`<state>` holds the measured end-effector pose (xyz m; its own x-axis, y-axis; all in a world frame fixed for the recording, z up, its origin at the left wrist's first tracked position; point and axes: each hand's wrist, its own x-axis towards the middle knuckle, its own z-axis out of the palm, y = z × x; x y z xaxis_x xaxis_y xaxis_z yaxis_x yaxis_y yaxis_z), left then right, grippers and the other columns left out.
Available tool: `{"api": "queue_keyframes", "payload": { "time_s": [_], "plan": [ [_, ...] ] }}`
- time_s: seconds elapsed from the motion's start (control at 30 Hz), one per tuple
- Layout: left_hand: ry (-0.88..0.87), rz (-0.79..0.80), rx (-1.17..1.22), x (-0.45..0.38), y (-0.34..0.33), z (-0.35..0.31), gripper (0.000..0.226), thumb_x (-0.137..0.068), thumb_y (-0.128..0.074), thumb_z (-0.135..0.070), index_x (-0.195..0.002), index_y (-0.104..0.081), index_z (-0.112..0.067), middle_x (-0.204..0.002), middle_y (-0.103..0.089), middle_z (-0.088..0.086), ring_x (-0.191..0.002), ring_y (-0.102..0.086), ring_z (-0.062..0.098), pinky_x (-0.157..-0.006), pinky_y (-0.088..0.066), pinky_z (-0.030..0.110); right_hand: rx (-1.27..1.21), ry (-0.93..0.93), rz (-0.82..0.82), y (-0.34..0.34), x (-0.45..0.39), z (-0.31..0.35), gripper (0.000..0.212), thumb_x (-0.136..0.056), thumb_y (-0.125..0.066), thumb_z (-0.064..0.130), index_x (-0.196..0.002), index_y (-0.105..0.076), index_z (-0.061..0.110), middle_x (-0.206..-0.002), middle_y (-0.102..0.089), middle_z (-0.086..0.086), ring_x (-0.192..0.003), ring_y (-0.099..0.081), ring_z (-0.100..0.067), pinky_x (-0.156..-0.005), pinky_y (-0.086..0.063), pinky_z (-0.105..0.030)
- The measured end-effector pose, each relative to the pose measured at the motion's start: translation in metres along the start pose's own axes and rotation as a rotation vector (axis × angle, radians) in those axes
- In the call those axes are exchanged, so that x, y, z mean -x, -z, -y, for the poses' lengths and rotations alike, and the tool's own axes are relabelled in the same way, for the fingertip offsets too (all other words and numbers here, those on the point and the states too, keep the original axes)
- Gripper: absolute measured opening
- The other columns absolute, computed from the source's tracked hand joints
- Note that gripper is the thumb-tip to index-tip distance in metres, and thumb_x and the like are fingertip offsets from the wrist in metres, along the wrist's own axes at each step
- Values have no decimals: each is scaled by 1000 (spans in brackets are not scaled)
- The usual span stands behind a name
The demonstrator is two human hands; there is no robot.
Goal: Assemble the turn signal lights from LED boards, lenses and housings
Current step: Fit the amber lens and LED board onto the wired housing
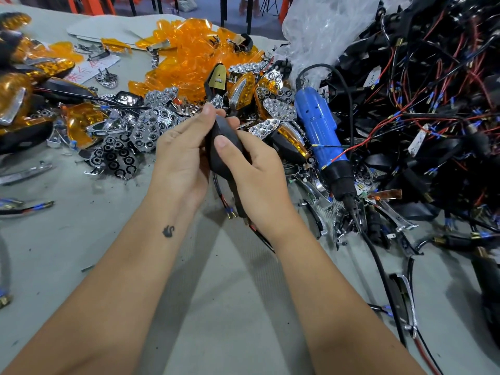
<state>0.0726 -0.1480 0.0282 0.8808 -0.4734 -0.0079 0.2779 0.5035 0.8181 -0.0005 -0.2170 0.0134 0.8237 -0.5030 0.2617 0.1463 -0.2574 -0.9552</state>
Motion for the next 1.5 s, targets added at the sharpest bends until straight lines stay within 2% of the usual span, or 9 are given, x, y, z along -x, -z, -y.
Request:
{"api": "queue_keyframes", "payload": {
  "time_s": [0.23,0.37,0.47,0.57,0.73,0.83,0.97,1.3,1.5],
  "plan": [
    [37,-13,-87,-4,7,-2,22,-94,-60,-30,-87,-67,-11,-83,-74,6,-74,-71,17,-66,-56,27,-72,-58,25,-4,0,-2,48,-94,-51,38,-125,-63,4,-118,-69,-9,-112,-65,-22,-99,-51,-47],
    [92,84,-86,-2,8,-4,29,-99,-51,-38,-92,-68,-15,-88,-71,2,-65,-66,14,-52,-50,22,-220,-142,60,-2,-2,-2,32,-103,-45,35,-106,-69,16,-91,-73,3,-82,-68,-6,-68,-52,-20],
    [147,229,-61,0,12,-2,39,-100,-43,-43,-104,-71,-16,-83,-62,6,-45,-48,12,-36,-36,17,-385,-270,83,2,-5,4,39,-105,-40,43,-91,-71,23,-76,-72,0,-61,-64,-13,-52,-48,-22],
    [168,364,-30,-1,17,0,40,-101,-39,-38,-115,-69,-14,-65,-57,-3,-37,-37,7,-36,-31,21,-599,-372,145,6,-7,7,48,-104,-39,47,-102,-68,10,-72,-69,-9,-51,-60,-17,-43,-46,-21],
    [114,529,130,-1,22,-2,34,-95,-41,-31,-117,-61,-16,-93,-72,-3,-39,-48,2,-36,-46,18,-713,-435,262,8,-9,4,56,-99,-44,54,-120,-64,6,-78,-68,-15,-54,-61,-21,-44,-46,-24],
    [62,488,99,-2,23,-3,29,-91,-47,-33,-107,-68,-22,-89,-69,-2,-51,-59,12,-38,-48,24,-560,-379,226,13,-10,4,47,-98,-48,53,-115,-70,15,-75,-69,-14,-52,-62,-22,-46,-49,-25],
    [0,382,92,-7,25,-5,29,-76,-75,-33,-101,-72,-18,-104,-70,3,-97,-65,21,-80,-56,34,-233,-187,122,15,-7,4,43,-90,-56,57,-102,-70,19,-76,-67,-1,-61,-62,-17,-52,-48,-29],
    [-18,273,20,-2,22,-3,17,-86,-57,-24,-89,-73,-20,-96,-70,3,-90,-65,20,-80,-53,30,139,94,-44,3,2,1,32,-89,-59,56,-70,-54,31,-53,-52,16,-50,-47,-3,-55,-38,-29],
    [57,157,-106,-6,11,7,26,-98,-48,-28,-111,-66,-14,-105,-75,4,-95,-69,17,-93,-54,36,429,33,-107,6,0,-1,33,-91,-53,60,-92,-61,28,-74,-64,13,-71,-60,-12,-65,-48,-38]
  ]
}}
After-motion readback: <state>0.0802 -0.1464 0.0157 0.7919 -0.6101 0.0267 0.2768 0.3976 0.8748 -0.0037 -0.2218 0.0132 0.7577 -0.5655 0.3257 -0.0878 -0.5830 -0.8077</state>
